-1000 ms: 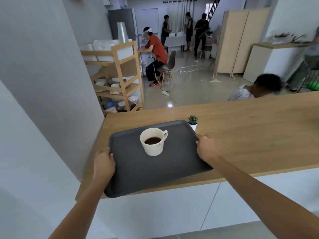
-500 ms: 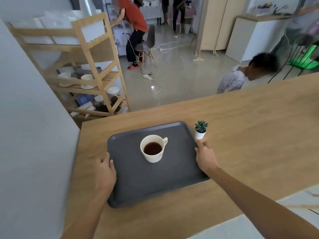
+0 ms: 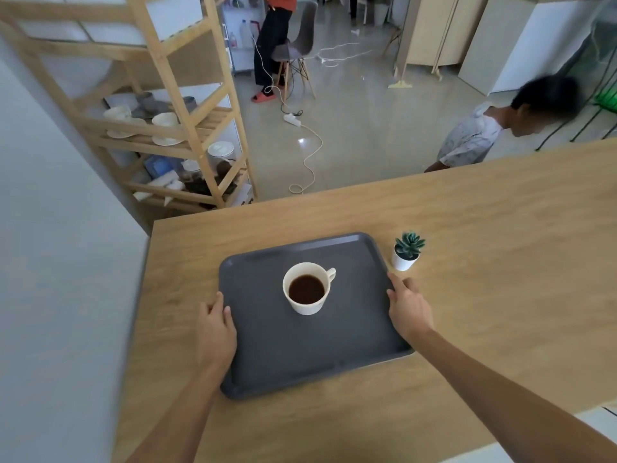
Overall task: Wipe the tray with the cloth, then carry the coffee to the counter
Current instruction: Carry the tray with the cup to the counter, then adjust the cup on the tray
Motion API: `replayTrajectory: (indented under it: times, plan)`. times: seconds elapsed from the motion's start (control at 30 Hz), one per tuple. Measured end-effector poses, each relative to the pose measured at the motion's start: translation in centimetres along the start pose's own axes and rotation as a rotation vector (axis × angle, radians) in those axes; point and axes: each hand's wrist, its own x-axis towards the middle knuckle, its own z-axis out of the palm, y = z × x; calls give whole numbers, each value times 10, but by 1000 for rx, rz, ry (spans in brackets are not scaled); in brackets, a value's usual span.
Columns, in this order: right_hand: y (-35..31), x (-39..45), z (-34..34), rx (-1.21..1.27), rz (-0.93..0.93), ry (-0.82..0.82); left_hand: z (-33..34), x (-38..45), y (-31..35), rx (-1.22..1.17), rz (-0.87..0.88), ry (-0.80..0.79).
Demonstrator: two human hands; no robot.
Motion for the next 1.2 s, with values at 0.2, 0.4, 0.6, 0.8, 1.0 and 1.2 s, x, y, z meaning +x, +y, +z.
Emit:
replayTrajectory:
  times: [0.2,0.4,0.6,0.8,1.0,1.2]
  plan:
    - [11,1,0,-40,-76,57,3,-1,-2,82,0,-7]
    - [2,-3,5,-62,-261,256,5,-18,18,73,137,115]
    - [-52,4,-5,398,-279,-208,25,-71,87,-850,-244,-180]
    - [-55,-5,-3,571,-201,-361,20,-79,116,-1001,-323,-244]
    - [-50,-20,-4,601,-180,-336,18,-70,114,-961,-329,-282]
    - [-46,-22,-5,585,-175,-356,19,-70,113,-942,-328,-203]
